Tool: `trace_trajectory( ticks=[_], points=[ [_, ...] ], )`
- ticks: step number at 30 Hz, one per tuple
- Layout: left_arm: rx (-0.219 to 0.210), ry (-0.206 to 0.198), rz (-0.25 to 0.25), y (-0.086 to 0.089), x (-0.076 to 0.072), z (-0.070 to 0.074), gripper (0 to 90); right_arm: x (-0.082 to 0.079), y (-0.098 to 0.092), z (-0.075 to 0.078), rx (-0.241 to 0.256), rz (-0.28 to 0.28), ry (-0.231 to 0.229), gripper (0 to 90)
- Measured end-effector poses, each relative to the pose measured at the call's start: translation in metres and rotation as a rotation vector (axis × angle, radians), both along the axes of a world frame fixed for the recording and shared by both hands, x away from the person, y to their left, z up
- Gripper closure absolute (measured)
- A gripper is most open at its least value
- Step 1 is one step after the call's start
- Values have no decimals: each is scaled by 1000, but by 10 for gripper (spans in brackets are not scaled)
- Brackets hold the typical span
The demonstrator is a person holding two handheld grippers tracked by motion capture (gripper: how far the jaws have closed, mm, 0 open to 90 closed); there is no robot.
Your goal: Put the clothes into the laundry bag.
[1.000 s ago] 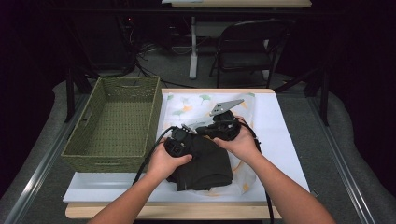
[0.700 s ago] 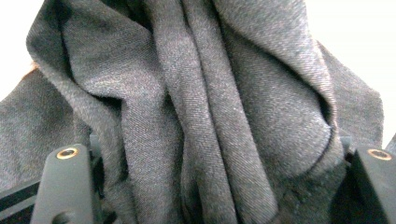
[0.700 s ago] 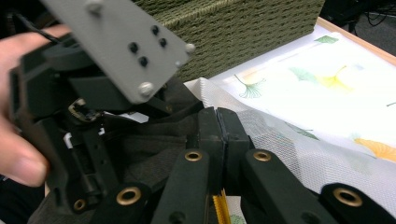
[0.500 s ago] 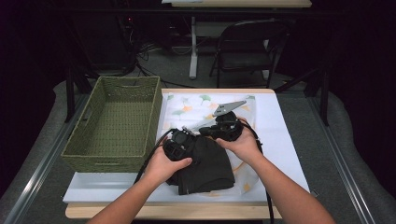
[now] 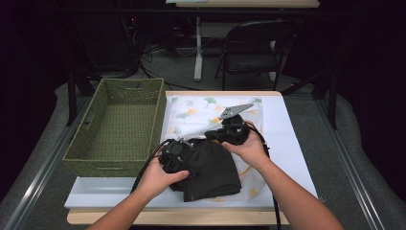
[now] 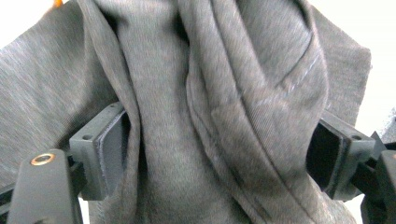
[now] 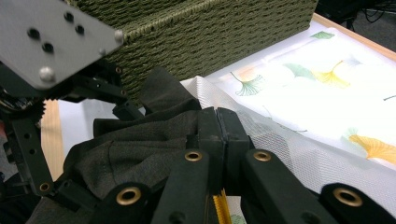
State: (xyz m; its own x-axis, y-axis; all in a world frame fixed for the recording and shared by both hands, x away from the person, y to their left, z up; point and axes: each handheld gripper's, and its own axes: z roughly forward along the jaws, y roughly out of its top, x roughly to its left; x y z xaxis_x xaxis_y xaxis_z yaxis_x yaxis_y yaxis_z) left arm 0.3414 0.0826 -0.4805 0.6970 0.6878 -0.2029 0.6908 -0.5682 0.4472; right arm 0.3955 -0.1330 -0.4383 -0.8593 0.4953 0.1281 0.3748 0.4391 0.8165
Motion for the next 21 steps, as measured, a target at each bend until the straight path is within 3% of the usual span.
trace_trajectory(
  ticks=[6,16,21],
  points=[
    [-25,18,-6,6,-3,-9,237,0,0,1,-2,0,-2,897],
    [-23,-35,-16,10,-7,-15,442,-2,1,0,-6,2,-3,896],
    [-27,-36,-25,11,-6,-17,481,-4,2,1,-7,8,-10,896]
  ],
)
